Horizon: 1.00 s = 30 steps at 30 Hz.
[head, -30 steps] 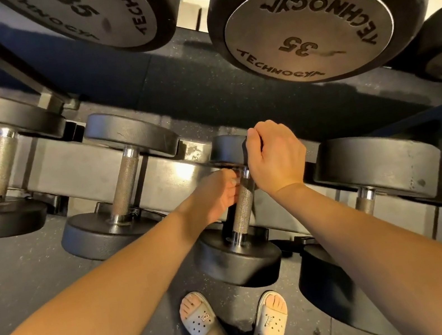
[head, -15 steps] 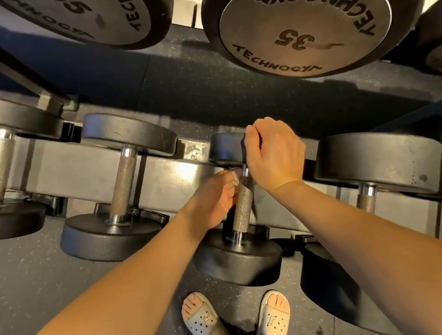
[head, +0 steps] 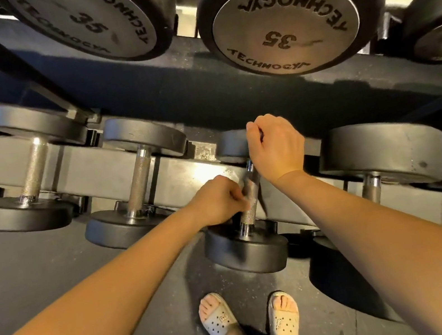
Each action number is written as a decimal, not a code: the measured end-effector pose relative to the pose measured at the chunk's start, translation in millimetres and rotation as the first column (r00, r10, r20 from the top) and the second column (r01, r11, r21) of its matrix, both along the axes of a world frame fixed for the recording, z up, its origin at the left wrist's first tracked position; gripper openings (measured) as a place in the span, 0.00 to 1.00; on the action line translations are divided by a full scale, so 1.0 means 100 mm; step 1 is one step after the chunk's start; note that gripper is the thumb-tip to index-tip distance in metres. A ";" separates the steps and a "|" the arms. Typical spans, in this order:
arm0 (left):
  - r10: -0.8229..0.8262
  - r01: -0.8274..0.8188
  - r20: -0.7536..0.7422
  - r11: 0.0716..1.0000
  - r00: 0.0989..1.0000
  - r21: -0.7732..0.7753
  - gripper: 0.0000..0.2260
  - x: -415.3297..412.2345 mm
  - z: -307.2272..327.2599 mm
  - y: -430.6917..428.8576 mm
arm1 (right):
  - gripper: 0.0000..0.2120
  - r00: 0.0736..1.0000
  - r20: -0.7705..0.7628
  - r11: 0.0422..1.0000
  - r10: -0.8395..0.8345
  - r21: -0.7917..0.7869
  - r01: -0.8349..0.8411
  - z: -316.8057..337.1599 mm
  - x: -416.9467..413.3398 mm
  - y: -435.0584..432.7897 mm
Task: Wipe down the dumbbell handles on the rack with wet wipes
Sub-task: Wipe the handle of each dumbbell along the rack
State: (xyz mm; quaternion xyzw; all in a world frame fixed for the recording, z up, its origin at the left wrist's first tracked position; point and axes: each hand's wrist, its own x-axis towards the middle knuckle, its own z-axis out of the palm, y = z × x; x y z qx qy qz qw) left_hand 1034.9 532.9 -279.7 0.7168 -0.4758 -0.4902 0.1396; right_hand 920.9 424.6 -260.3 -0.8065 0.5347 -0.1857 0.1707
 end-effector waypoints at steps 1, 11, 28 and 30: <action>0.073 -0.074 -0.074 0.997 0.995 -0.011 0.09 0.00 0.07 0.01 | 0.17 0.998 0.052 0.998 -0.022 0.058 0.019 0.03 0.00 0.00; 0.569 -0.524 -0.593 0.807 0.569 0.272 0.09 -0.36 0.36 -0.10 | 0.03 0.617 0.494 0.587 -0.612 0.807 -0.064 0.23 -0.62 0.71; 0.624 -0.594 0.154 0.779 0.766 -0.202 0.11 -0.65 -0.11 0.80 | 0.12 0.365 0.227 0.212 -0.903 0.974 -0.080 -0.14 -0.20 0.63; 0.622 -0.588 0.156 0.780 0.768 -0.213 0.11 -0.65 -0.11 0.80 | 0.07 0.411 0.259 0.276 -0.874 0.961 -0.018 -0.18 -0.25 0.58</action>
